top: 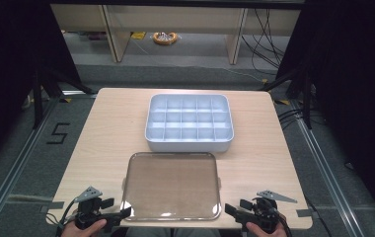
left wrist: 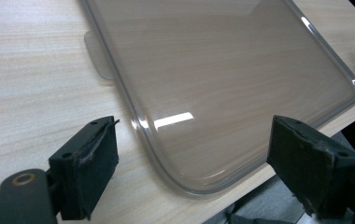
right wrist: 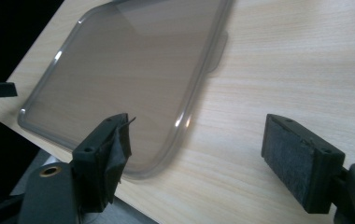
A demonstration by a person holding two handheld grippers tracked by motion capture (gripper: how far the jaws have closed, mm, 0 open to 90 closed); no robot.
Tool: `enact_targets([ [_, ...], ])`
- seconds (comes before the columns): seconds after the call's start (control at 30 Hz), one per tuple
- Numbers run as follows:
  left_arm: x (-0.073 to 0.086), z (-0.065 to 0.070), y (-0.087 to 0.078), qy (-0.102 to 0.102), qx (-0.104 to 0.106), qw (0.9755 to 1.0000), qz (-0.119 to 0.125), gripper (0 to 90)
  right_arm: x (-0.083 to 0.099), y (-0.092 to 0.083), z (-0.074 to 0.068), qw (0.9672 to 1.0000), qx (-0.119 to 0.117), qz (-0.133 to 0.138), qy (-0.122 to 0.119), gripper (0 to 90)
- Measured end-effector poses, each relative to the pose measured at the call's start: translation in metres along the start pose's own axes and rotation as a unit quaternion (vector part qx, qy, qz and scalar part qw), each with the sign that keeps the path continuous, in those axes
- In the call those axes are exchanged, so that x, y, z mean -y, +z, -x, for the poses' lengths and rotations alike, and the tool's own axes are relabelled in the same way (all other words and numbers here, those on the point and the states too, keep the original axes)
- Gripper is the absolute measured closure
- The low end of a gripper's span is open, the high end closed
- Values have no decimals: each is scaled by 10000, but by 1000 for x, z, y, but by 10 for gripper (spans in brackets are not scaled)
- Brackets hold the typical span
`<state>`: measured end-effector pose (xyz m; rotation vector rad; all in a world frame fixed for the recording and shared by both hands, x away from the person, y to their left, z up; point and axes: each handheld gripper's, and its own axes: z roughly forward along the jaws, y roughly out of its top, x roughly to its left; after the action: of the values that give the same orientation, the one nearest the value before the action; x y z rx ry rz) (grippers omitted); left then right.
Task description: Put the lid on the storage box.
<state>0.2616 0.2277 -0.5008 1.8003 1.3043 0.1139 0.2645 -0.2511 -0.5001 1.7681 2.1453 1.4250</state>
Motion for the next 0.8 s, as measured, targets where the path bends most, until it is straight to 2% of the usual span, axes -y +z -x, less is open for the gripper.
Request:
enact_targets([
  [0.1,0,0,0,17,30,10000,27,153,-2,4,0,10000,-6,2,-47,236],
  [0.17,-1,2,3,38,-3,10000,8,157,-3,6,-4,9998,-108,-48,132,224],
  [0.23,-2,3,6,63,4,10000,-67,162,-4,7,-5,9998,-71,-45,180,224],
  [0.27,-3,5,9,69,26,9999,-69,168,-6,9,-1,10000,-74,4,-66,228],
  [0.3,-3,6,10,82,23,9999,-63,169,-6,10,-4,10000,-19,-23,67,229],
  [0.33,-3,6,10,82,23,9999,-63,172,-7,11,-1,10000,-34,-25,-80,230],
  [0.4,-3,6,10,112,-20,9999,-57,173,-7,13,-1,9999,-32,-29,-118,233],
  [0.43,-4,6,10,96,-3,9999,-49,175,-7,14,-2,9999,-102,-69,-64,234],
  [0.47,-4,6,11,56,29,10000,-46,177,-7,14,-6,9997,-101,-125,158,235],
  [0.5,-5,5,13,36,33,10000,-77,183,-9,19,-4,9999,-79,-94,-95,237],
  [0.7,-7,1,17,-68,135,9998,-150,221,-12,29,-9,9995,-120,-237,-160,248],
  [0.73,-8,-2,17,-10,140,9997,-194,228,-12,31,-10,9995,-80,-246,-169,248],
  [0.77,-8,-2,18,-107,131,9997,-147,241,-13,34,-11,9995,-65,-259,-186,249],
  [0.8,-9,-4,17,-38,138,9997,-186,269,-14,36,-13,9991,-174,-325,-196,250],
])
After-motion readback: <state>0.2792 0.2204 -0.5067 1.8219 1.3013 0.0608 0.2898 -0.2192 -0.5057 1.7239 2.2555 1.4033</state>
